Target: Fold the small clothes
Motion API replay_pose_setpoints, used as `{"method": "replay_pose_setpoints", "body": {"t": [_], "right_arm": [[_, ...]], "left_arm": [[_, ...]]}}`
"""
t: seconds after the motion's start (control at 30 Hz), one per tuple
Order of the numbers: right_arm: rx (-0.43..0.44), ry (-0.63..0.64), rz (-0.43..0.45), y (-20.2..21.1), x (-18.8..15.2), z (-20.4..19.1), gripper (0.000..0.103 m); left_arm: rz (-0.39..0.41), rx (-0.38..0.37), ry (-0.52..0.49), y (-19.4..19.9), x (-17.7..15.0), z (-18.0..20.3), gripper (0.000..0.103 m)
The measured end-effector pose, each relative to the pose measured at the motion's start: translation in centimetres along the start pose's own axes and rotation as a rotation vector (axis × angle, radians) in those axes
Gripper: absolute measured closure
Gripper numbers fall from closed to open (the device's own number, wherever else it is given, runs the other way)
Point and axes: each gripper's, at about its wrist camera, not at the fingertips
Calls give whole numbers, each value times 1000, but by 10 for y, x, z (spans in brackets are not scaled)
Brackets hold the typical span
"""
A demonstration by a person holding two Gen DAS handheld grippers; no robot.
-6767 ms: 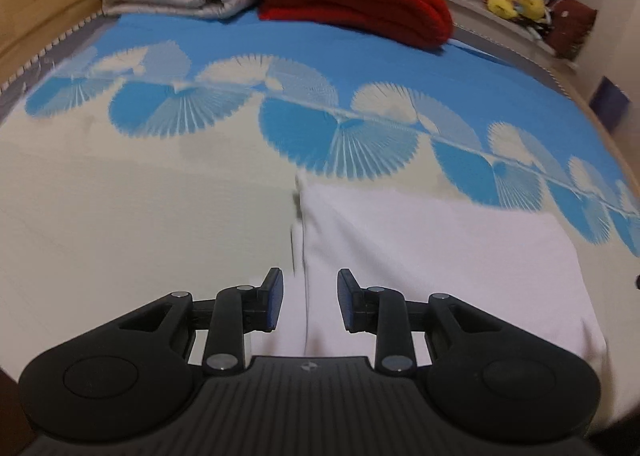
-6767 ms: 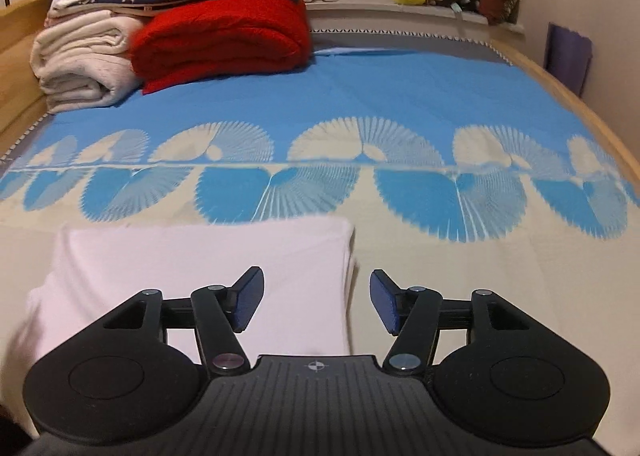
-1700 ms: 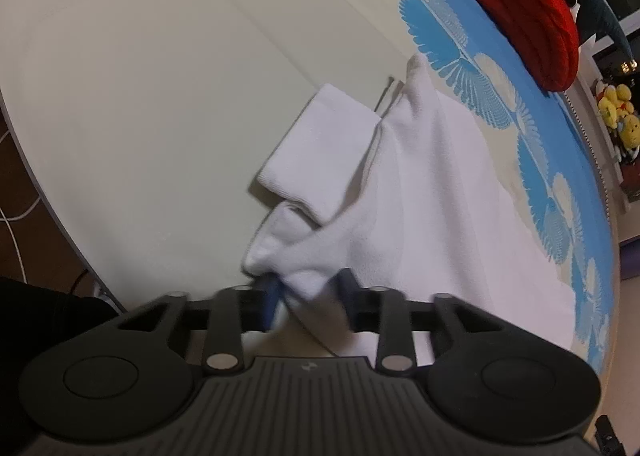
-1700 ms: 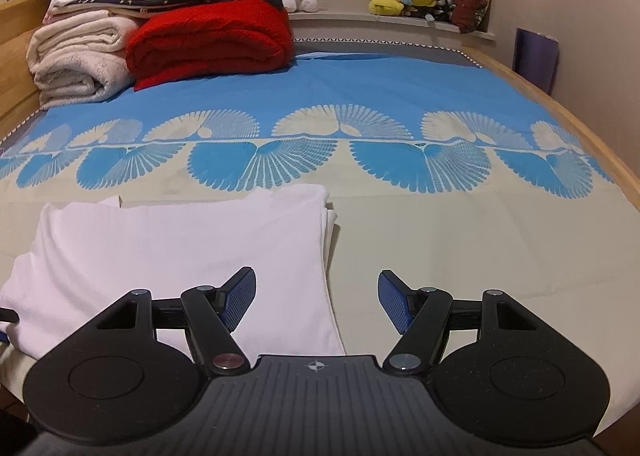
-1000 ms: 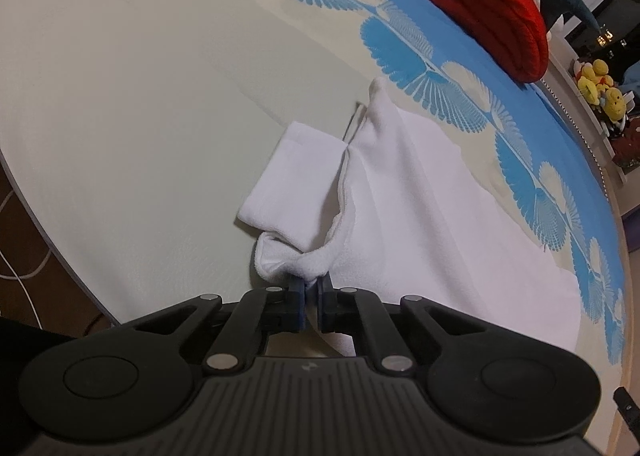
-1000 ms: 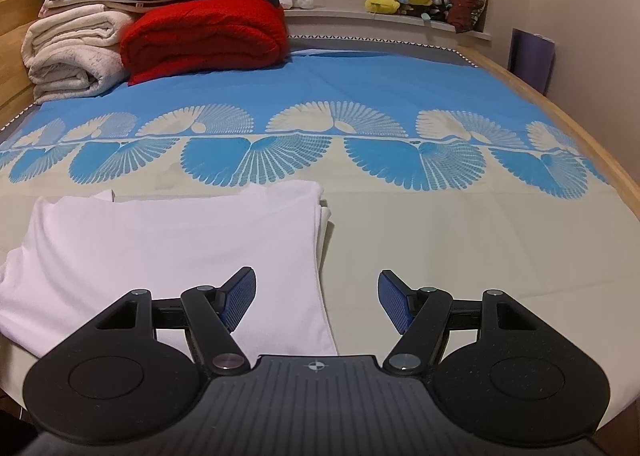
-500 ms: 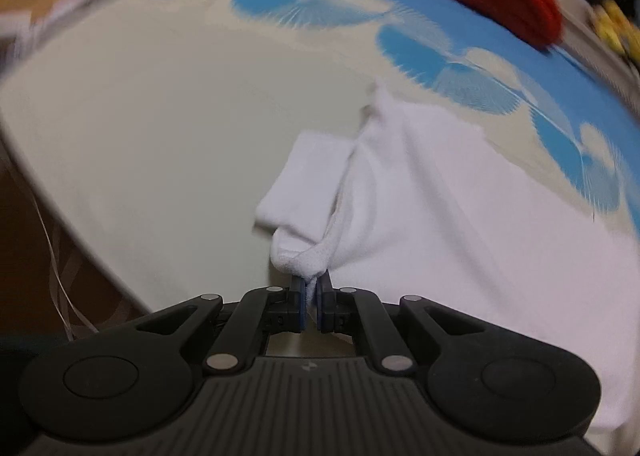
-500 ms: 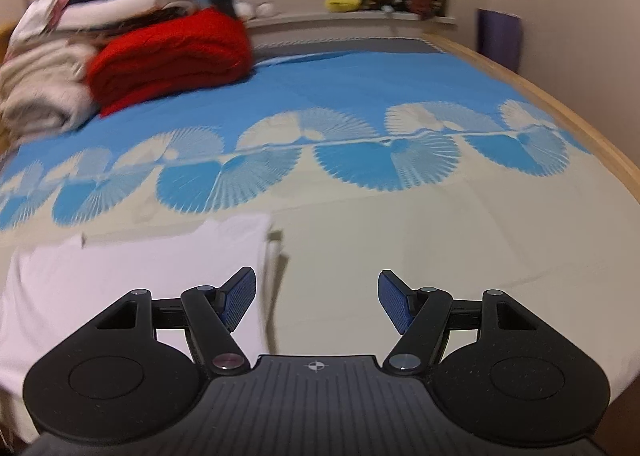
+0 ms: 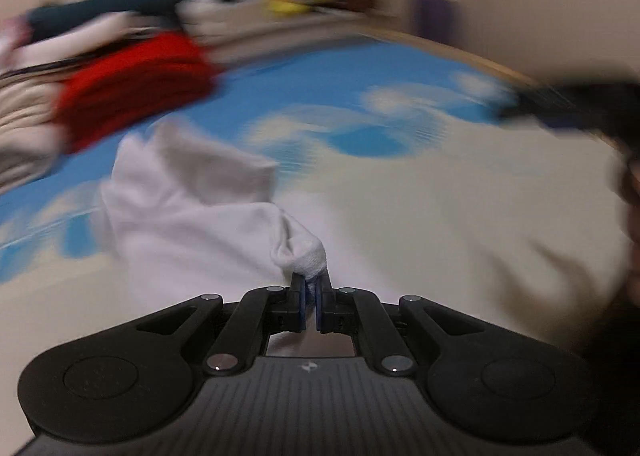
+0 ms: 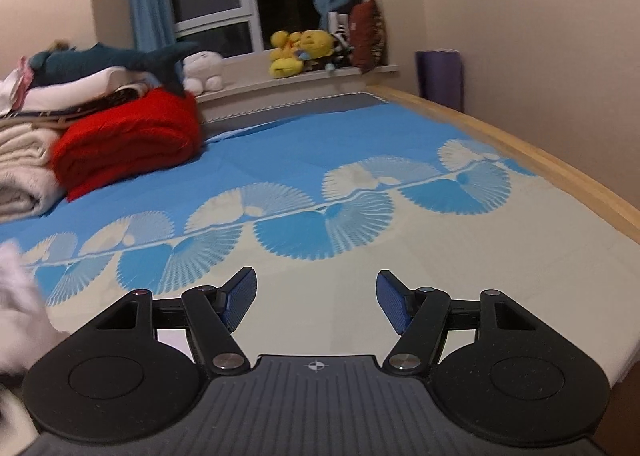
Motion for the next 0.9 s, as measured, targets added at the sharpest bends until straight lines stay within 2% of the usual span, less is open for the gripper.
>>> {"method": "replay_pose_setpoints", "body": {"t": [0.07, 0.13, 0.23, 0.3, 0.37, 0.43, 0.53, 0.57, 0.6, 0.7, 0.73, 0.77, 0.8, 0.83, 0.87, 0.9], "right_arm": [[-2, -11, -9, -1, -3, 6, 36], [11, -31, -26, -3, -5, 12, 35], [93, -71, -81, -11, -10, 15, 36], [163, -92, -135, -19, -15, 13, 36], [245, -116, -208, -31, -19, 5, 36], [332, -141, -300, -45, -26, -6, 36], [371, -97, -417, -60, -33, -30, 36], [365, -70, -455, -63, -36, -39, 36], [352, -45, -497, -67, -40, -46, 36], [350, -35, -570, -75, -51, -56, 37], [353, -32, -585, -76, -54, -58, 44], [353, -25, -593, -76, -57, -60, 52], [355, -17, -599, -77, -59, -60, 71], [374, -20, -598, -76, -62, -59, 90], [401, -27, -590, -76, -64, -60, 98], [402, -17, -573, -74, -63, -61, 98]], "left_arm": [[-111, -105, -11, -23, -13, 20, 90], [-218, -176, 42, -37, -18, 17, 89], [-229, -240, 147, -26, -13, -22, 84], [-215, -233, 172, -20, 1, -62, 81], [-212, -175, 198, -14, 9, -94, 79], [-226, -128, 274, -16, 12, -133, 72], [-275, -119, 382, -29, 8, -172, 50], [-302, -131, 427, -33, -1, -179, 38], [-329, -139, 471, -41, -5, -185, 35], [-448, -141, 634, -65, -23, -199, 36], [-481, -152, 677, -72, -29, -202, 36], [-494, -159, 688, -76, -31, -201, 42], [-492, -165, 673, -78, -33, -201, 57], [-487, -170, 644, -78, -33, -200, 63], [-474, -170, 603, -77, -32, -198, 74], [-463, -175, 573, -78, -30, -196, 82]]}}
Point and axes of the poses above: each gripper's, at about its wrist camera, not at the fingertips, and y roughly against the way its jaws point, z to its right, x to its top, and after that the axes turned 14 degrees about y, right-handed
